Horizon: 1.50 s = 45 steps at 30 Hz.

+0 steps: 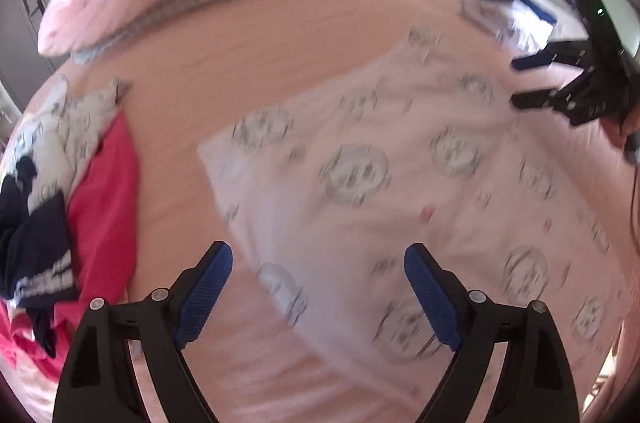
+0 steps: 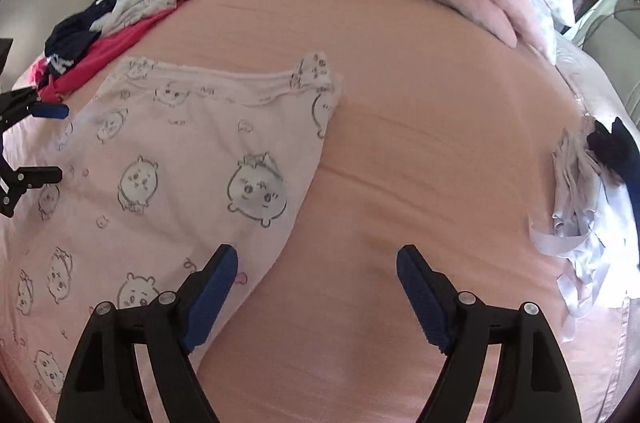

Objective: Fold clothes
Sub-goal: 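Move both open grippers down to the elastic cuffs of the pants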

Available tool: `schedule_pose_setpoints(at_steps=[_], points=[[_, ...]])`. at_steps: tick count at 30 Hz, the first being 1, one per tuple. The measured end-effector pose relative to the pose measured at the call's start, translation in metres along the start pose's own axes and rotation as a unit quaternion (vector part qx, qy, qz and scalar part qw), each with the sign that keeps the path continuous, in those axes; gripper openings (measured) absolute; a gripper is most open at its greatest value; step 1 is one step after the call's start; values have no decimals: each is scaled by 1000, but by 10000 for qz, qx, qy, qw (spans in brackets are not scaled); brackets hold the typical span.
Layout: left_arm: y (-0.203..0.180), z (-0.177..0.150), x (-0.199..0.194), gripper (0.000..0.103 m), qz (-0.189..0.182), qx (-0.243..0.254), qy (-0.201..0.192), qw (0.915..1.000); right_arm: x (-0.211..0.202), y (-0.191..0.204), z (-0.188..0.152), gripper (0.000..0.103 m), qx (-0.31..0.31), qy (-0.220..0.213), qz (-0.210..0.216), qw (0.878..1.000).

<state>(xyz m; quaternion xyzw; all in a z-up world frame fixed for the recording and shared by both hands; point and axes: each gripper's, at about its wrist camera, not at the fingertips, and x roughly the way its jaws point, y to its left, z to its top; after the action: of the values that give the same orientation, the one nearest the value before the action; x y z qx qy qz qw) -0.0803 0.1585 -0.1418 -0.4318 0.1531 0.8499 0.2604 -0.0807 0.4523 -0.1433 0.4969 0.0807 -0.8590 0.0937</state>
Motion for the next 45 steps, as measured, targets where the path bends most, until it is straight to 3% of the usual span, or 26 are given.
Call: schedule_pose_setpoints(at_steps=[2, 3, 5, 8, 14, 17, 21, 22, 24, 26, 30, 32, 35, 39, 42, 45], points=[[-9, 13, 11, 89, -4, -79, -96, 9999, -6, 10, 12, 81, -36, -234, 166, 9996], [-11, 19, 24, 89, 77, -134, 61, 9999, 2, 21, 22, 81, -124, -308, 226, 9992], [-11, 24, 49, 88, 137, -278, 280, 9991, 22, 37, 34, 81, -388, -186, 249, 9988], [2, 32, 59, 89, 83, -481, 159, 9987, 54, 37, 45, 85, -462, 72, 248, 9986], [27, 56, 80, 89, 92, -358, 97, 9993, 71, -7, 70, 86, 188, 6, 222, 9996], [43, 70, 84, 89, 214, -617, 100, 9978, 76, -18, 83, 88, 372, -20, 189, 9991], [46, 73, 65, 89, 767, -689, -66, 9947, 70, -27, 90, 88, 853, -121, 283, 9959], [45, 69, 56, 89, 724, -690, -119, 9949, 67, -28, 92, 88, 1005, -217, 289, 9943], [36, 56, 38, 89, 413, -678, -139, 9967, 54, -32, 85, 88, 1168, -196, 435, 9920], [12, 40, 25, 89, 119, -332, -144, 9993, 41, -27, 69, 88, 1079, -39, 635, 9921], [-42, 4, 18, 89, -375, 449, 29, 9983, 13, 27, 20, 88, 81, 166, 727, 9972], [-56, -12, 25, 89, -298, 720, 337, 9964, 2, 56, -7, 88, -267, 244, 904, 9952], [-41, -30, 12, 89, -275, 579, 506, 9967, 0, 79, -44, 88, -695, 489, 734, 9937], [-12, -52, -16, 89, 80, 278, 956, 9950, -17, 48, -72, 88, -235, 558, 528, 9968], [-21, -52, -46, 89, -35, -6, 598, 9982, -33, 35, -78, 88, 114, 619, 313, 9975], [-53, -52, -60, 89, -357, -21, 172, 9992, -56, 55, -79, 88, 271, 209, 646, 9973]])
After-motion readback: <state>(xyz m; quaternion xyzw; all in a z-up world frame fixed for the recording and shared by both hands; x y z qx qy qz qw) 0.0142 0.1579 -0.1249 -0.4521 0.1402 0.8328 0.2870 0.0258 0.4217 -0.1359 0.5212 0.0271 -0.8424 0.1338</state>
